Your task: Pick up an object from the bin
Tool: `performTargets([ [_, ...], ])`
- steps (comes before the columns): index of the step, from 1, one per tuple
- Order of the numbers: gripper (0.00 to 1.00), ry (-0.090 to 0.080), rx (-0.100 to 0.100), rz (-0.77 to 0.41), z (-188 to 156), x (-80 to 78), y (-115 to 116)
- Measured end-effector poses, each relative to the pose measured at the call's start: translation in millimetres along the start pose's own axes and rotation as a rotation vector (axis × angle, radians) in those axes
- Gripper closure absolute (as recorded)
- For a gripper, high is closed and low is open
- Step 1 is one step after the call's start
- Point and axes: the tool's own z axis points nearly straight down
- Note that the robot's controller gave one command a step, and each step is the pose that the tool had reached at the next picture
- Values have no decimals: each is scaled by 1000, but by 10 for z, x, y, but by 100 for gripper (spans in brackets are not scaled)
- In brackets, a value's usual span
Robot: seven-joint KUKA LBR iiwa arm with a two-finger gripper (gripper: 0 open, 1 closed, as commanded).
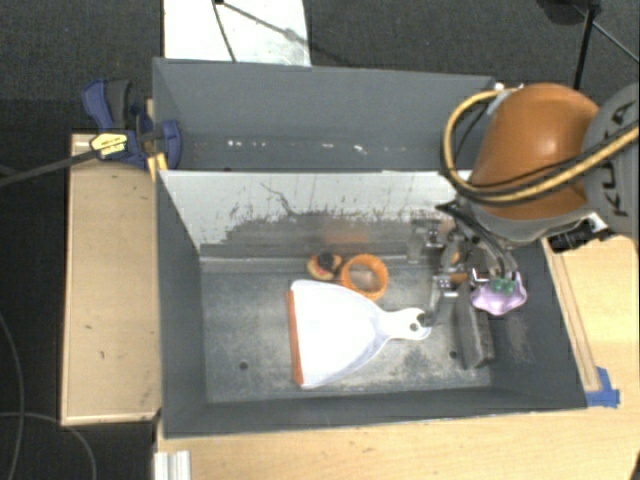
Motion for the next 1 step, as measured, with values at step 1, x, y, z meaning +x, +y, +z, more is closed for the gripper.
performTargets([
  [1, 0, -8, 0, 0, -45, -14, 0],
])
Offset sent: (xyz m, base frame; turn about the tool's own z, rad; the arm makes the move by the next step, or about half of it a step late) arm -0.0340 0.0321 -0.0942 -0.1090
